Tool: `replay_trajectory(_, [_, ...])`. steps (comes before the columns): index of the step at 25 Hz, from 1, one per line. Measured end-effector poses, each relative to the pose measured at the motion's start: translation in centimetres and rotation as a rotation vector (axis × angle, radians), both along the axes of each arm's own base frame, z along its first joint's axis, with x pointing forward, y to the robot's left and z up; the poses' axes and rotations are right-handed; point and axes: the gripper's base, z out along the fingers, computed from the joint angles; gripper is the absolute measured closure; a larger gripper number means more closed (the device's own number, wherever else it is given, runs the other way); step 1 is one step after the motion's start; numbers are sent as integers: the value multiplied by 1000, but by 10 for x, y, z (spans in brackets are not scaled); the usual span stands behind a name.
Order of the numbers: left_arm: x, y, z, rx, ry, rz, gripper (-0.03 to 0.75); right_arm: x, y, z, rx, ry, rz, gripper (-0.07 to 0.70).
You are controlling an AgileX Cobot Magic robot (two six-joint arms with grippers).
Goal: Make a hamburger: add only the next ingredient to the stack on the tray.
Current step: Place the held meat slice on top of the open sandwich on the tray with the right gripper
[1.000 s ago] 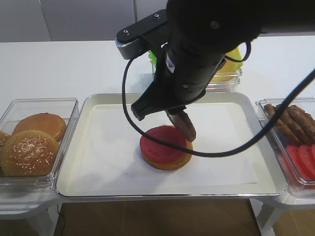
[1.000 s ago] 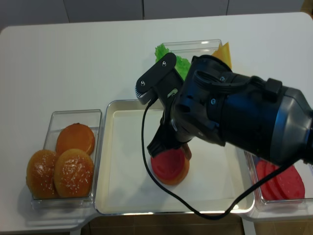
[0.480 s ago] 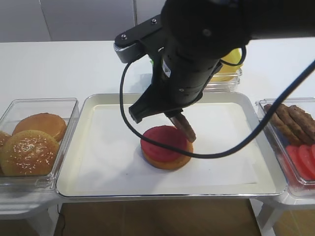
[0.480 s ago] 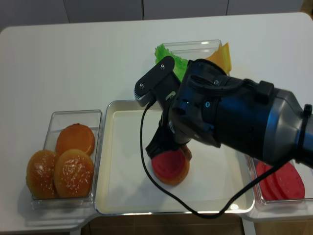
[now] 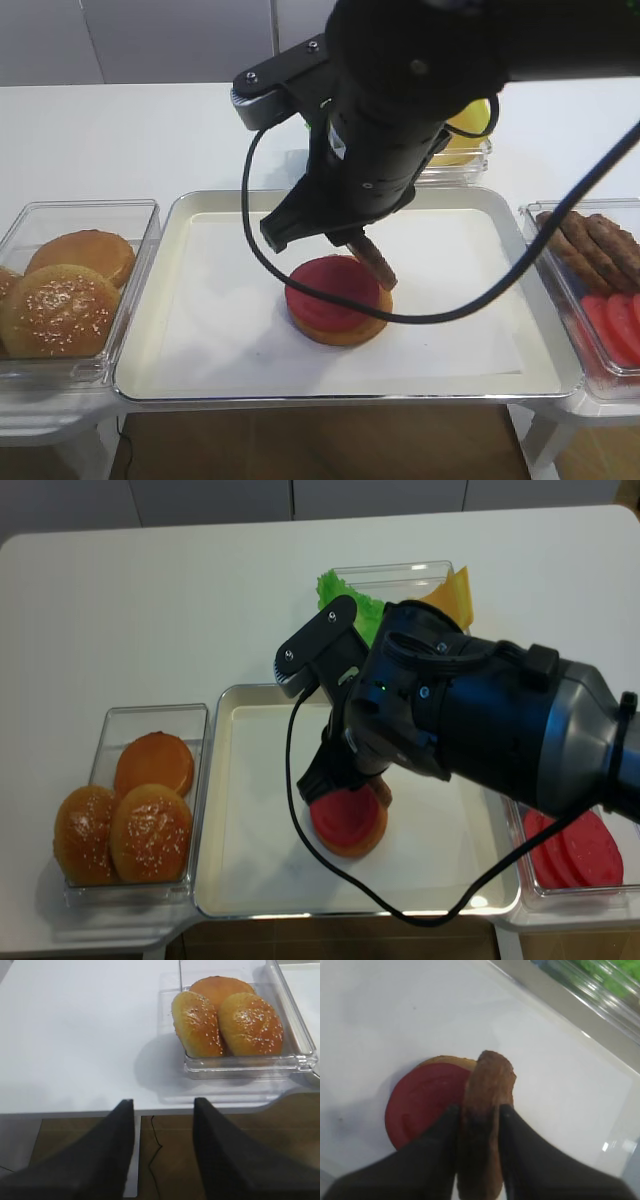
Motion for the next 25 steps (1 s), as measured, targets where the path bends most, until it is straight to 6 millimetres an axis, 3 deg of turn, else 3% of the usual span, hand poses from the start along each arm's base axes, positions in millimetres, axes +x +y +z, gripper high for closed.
replay_trajectory(14, [0, 0, 0, 0, 0, 0, 422, -3, 1, -2, 28, 47, -21, 178])
replay_trajectory(25, [0, 0, 0, 0, 0, 0, 422, -6, 1, -3, 35, 75, -33, 69])
